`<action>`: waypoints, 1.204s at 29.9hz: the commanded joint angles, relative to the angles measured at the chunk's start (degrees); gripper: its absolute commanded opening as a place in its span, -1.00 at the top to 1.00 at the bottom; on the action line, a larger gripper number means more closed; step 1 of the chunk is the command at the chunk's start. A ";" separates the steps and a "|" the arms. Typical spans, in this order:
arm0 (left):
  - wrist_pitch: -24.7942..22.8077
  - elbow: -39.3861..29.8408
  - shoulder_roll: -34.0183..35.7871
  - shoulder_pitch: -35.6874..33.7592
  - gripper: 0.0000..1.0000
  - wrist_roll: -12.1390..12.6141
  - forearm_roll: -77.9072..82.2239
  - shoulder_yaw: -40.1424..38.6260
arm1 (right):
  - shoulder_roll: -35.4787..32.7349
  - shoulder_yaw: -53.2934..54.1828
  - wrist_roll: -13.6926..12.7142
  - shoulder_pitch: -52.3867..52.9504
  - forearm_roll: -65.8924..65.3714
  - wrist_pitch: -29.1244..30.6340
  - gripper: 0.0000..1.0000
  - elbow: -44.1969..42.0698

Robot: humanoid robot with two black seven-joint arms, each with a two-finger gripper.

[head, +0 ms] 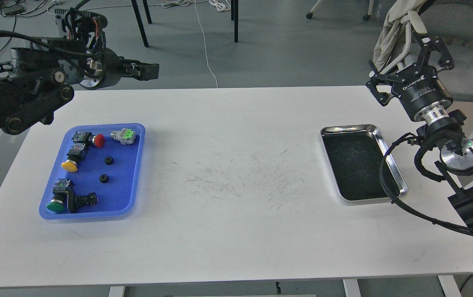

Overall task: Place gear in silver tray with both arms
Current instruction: 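Move the left gripper over the blue tray, then lower the left gripper and grasp a small black gear in the blue tray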

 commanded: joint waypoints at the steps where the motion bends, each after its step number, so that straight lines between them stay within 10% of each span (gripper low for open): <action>1: -2.10 -3.20 1.68 0.50 -0.96 8.56 0.07 -0.15 | -0.15 -0.07 0.00 -0.68 -0.09 -0.01 -0.98 -0.02; 13: 9.27 -3.37 6.16 10.94 -0.96 11.12 -2.30 -1.11 | -1.20 -1.29 -0.09 -0.94 -0.09 0.07 -0.98 0.16; 24: 13.15 -2.67 6.69 20.36 -0.96 1.46 -4.15 -5.07 | -1.02 -1.38 -0.09 -1.03 -0.09 0.07 -0.98 0.24; 36: 14.82 -2.67 6.51 23.96 -0.94 1.28 -1.87 -4.99 | -1.20 -1.03 -0.09 -1.91 -0.09 0.07 -0.98 0.51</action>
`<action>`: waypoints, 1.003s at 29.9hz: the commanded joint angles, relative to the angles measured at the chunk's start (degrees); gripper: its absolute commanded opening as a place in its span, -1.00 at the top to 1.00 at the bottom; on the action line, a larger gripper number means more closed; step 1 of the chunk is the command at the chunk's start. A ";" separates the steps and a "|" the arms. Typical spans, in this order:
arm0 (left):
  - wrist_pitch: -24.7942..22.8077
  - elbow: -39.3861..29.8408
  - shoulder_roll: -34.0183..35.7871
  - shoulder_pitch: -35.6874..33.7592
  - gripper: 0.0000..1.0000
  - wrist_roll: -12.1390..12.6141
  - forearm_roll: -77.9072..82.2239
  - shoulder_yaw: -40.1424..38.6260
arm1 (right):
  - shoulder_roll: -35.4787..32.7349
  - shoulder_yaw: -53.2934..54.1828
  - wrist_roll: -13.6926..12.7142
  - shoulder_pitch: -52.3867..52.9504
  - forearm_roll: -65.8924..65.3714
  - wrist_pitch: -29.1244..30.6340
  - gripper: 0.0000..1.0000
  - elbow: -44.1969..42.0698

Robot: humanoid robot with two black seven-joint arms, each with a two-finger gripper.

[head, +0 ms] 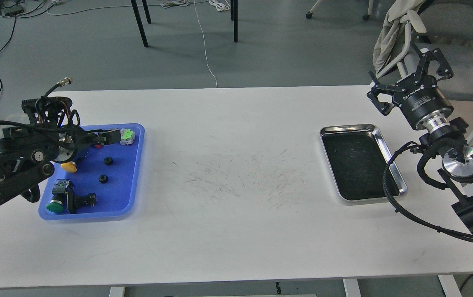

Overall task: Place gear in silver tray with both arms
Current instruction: 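Lower the left gripper and grasp a small black gear in the blue tray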

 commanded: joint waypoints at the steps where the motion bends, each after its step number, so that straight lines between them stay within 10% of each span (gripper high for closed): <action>1: 0.03 -0.02 -0.11 0.36 -0.94 0.00 1.64 0.00 | -0.08 0.21 0.01 -0.12 0.00 -0.01 -0.98 0.00; 30: 1.09 2.26 -4.16 3.70 -0.83 -0.09 6.13 0.00 | -0.69 0.91 0.10 -1.43 0.09 -0.10 -0.98 2.46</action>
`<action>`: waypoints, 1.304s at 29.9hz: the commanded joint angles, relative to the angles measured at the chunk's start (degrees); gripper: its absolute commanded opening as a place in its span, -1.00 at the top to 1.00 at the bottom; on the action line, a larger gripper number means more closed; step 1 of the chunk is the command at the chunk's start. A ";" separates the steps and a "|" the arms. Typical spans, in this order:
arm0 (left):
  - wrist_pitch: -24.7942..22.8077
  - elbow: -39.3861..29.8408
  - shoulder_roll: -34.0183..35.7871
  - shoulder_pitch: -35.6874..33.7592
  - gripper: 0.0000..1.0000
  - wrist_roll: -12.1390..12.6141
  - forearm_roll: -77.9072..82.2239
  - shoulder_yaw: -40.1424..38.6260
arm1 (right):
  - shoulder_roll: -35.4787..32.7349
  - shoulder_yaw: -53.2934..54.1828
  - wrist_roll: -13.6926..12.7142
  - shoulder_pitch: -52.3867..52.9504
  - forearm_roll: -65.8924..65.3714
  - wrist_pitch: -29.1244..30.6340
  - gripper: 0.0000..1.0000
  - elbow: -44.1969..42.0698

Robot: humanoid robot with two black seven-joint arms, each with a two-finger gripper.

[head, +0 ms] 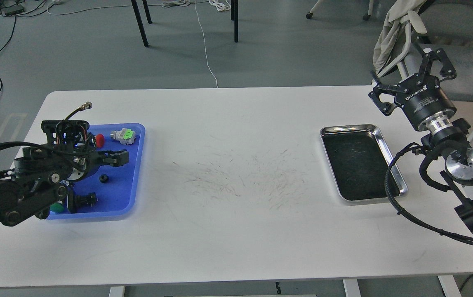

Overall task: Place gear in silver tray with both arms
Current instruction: 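Lower the left gripper and grasp a small black gear in the blue tray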

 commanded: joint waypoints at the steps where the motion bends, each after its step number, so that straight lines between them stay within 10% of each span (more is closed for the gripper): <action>1: 0.17 0.43 -0.07 0.14 -0.83 0.01 0.00 0.00 | -0.09 0.09 0.02 -0.08 0.00 0.00 -0.98 0.04; 39: 2.81 4.48 -2.88 2.51 -0.37 -0.08 2.54 0.00 | -0.35 0.70 0.19 -1.74 0.00 0.09 -0.98 0.39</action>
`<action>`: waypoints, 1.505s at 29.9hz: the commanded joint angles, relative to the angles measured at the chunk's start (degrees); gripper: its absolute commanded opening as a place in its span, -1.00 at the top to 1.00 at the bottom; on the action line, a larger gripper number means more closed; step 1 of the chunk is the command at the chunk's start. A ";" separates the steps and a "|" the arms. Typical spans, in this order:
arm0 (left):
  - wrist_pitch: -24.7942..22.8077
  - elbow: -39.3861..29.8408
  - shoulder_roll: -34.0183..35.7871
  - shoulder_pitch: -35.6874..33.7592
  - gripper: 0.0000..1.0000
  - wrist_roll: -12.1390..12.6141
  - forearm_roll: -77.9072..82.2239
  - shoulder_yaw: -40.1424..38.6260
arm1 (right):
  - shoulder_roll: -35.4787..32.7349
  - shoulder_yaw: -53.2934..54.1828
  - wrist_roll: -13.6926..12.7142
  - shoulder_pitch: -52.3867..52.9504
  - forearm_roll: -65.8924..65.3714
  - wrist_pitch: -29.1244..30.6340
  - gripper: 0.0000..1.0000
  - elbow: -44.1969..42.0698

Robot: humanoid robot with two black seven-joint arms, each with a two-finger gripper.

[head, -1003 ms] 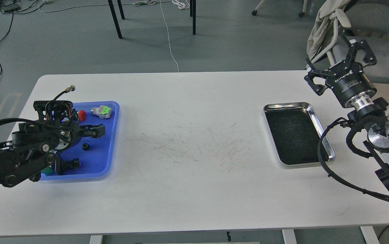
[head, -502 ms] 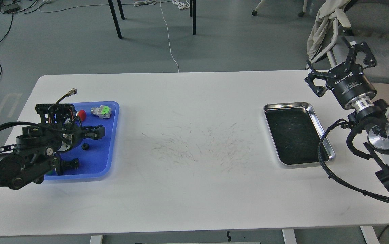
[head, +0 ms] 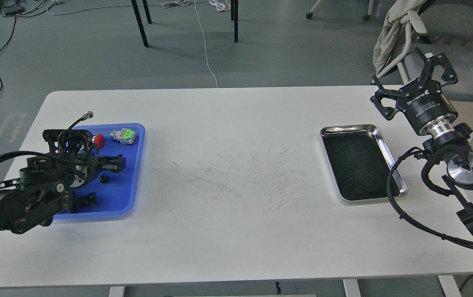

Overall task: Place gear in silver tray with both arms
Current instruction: 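Lower the left gripper and grasp a small black gear in the blue tray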

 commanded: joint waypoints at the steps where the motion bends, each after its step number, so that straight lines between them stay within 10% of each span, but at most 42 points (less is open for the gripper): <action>1: 0.00 0.11 -0.19 0.08 -0.36 0.09 0.02 0.00 | 0.00 0.27 -0.03 -0.34 0.00 0.01 -0.98 0.10; 22: 0.00 0.90 -1.42 0.52 -0.10 0.62 2.13 0.00 | -0.53 0.79 0.06 -1.22 0.17 0.01 -0.98 0.46; 33: -0.44 0.64 -1.33 0.43 0.78 2.81 1.87 -0.08 | -0.53 1.23 0.06 -1.48 0.17 0.10 -0.98 0.46; 45: -0.53 -1.12 -0.63 0.34 0.85 5.89 1.43 -2.19 | -0.88 2.29 0.06 -1.84 0.17 0.01 -0.98 1.42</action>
